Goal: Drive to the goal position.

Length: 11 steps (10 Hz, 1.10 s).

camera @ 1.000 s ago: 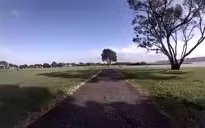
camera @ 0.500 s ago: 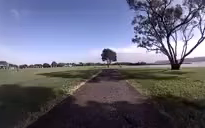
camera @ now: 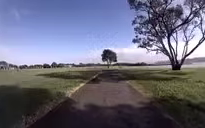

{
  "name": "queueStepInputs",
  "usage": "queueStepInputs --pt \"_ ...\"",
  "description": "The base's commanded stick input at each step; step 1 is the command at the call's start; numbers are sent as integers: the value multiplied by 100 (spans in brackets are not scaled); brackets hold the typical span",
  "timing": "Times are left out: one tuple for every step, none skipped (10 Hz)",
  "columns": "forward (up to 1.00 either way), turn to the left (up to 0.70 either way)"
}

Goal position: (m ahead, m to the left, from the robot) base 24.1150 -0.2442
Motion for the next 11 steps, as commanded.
queueStepInputs --pt "45 0" --pt "45 0" --pt "45 0" --pt "45 0" --pt "45 0" --pt "45 0" --pt "45 0" --pt "45 0" --pt "45 0" --pt "45 0" --pt "45 0"
